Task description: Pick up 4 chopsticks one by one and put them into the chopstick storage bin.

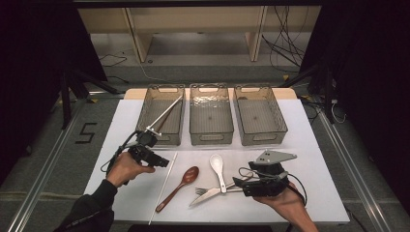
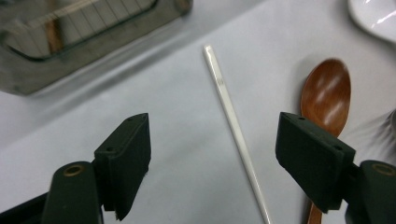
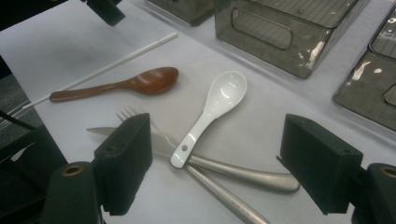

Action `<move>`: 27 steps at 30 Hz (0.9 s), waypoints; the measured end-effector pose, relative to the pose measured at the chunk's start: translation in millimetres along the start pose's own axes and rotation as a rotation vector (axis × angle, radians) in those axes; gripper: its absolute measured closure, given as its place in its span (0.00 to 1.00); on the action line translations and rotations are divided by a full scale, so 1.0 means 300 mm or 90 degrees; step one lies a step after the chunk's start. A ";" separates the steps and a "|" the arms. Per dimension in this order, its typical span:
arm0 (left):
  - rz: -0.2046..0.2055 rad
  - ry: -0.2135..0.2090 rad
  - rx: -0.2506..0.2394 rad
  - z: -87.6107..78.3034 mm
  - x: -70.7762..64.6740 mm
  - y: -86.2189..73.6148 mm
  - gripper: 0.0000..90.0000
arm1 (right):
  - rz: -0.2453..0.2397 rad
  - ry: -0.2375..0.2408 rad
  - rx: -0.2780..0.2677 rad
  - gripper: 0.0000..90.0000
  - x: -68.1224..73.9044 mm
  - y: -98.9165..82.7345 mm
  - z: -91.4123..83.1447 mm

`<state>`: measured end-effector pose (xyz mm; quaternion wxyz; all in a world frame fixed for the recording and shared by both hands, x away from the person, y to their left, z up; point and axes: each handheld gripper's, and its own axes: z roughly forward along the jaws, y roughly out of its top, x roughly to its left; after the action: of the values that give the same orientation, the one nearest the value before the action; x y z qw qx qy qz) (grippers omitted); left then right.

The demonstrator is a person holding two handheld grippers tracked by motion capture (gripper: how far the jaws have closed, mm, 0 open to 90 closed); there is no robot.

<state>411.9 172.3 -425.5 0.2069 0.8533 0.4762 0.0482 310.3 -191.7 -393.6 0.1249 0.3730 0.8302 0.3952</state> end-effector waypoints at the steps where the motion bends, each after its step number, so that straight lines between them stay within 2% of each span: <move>1: 0.002 0.000 0.005 0.006 -0.004 -0.003 0.29 | 0.000 0.000 0.000 0.29 0.000 0.000 0.000; 5: 0.003 0.000 0.014 0.022 -0.019 -0.013 0.29 | 0.000 0.000 0.000 0.29 -0.001 0.000 0.000; 10: 0.012 -0.002 0.040 0.048 -0.040 -0.025 0.32 | -0.001 0.001 0.001 0.29 0.001 0.000 0.001; 13: 0.015 0.006 0.057 0.067 -0.049 -0.031 0.34 | -0.001 0.001 0.003 0.29 0.002 0.000 0.001; 19: 0.020 -0.002 0.080 0.091 -0.061 -0.040 0.43 | -0.001 0.001 0.003 0.29 0.002 0.000 0.001; 23: 0.038 -0.001 0.100 0.099 -0.074 -0.043 0.48 | -0.002 0.002 0.004 0.29 0.002 0.000 0.002; 27: 0.043 -0.004 0.111 0.112 -0.084 -0.047 0.54 | -0.002 0.002 0.003 0.29 0.003 0.000 0.001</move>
<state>396.4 147.4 -458.8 0.1315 0.8838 0.4490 0.0107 309.9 -190.8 -393.7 0.1229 0.3716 0.8319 0.3935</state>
